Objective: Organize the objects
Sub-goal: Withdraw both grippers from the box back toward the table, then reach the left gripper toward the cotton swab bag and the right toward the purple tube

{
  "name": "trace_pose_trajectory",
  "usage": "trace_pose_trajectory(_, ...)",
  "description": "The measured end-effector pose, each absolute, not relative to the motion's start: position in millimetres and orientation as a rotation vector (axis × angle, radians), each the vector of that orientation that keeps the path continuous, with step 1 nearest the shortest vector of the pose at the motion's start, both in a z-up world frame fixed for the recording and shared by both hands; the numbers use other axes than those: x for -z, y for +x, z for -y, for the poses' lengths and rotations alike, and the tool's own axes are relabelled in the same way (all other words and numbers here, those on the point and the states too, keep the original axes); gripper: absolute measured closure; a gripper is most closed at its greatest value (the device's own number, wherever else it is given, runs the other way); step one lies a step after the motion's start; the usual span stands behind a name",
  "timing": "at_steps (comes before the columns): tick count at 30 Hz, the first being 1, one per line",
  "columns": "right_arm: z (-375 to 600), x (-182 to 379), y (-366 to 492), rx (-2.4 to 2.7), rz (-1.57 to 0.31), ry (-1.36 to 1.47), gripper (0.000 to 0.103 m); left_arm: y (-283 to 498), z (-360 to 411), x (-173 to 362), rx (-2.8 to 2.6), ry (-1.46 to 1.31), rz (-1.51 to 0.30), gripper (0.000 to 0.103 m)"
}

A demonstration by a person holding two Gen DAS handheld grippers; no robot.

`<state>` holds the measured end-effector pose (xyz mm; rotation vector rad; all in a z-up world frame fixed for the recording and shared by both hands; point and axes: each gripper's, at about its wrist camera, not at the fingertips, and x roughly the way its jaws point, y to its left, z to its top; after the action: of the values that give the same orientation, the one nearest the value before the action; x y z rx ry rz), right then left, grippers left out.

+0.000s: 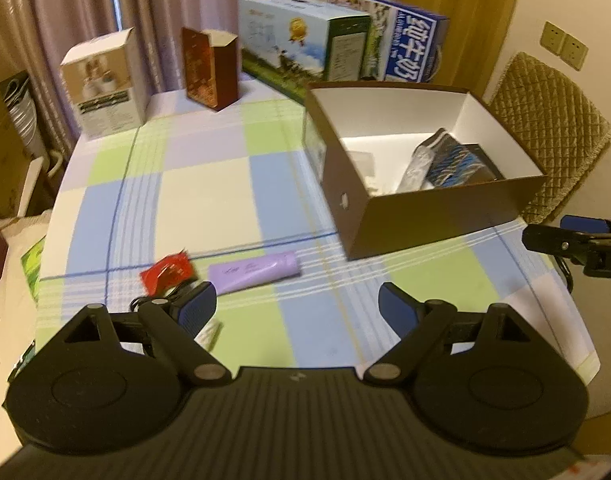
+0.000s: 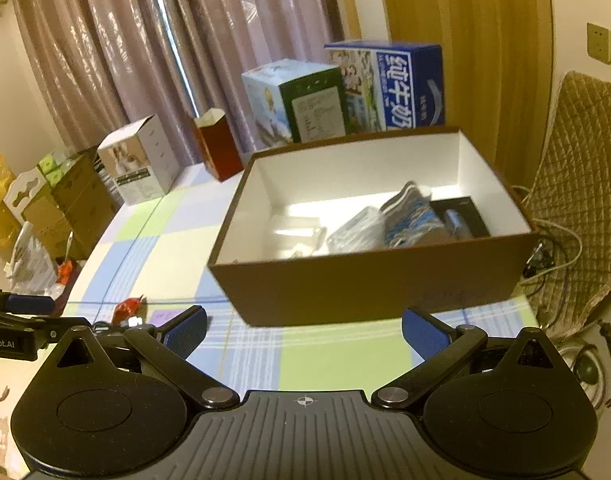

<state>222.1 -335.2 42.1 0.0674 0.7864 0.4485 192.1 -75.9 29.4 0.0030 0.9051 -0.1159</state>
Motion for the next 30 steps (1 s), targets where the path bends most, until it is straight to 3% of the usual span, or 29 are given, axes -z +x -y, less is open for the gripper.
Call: trace_pose_trajectory(30,224.4,28.3,207.3,-0.553,-0.963,0.015,0.002,150.8,-29.1,34.0,-0.051,-0.077,-1.013,0.016)
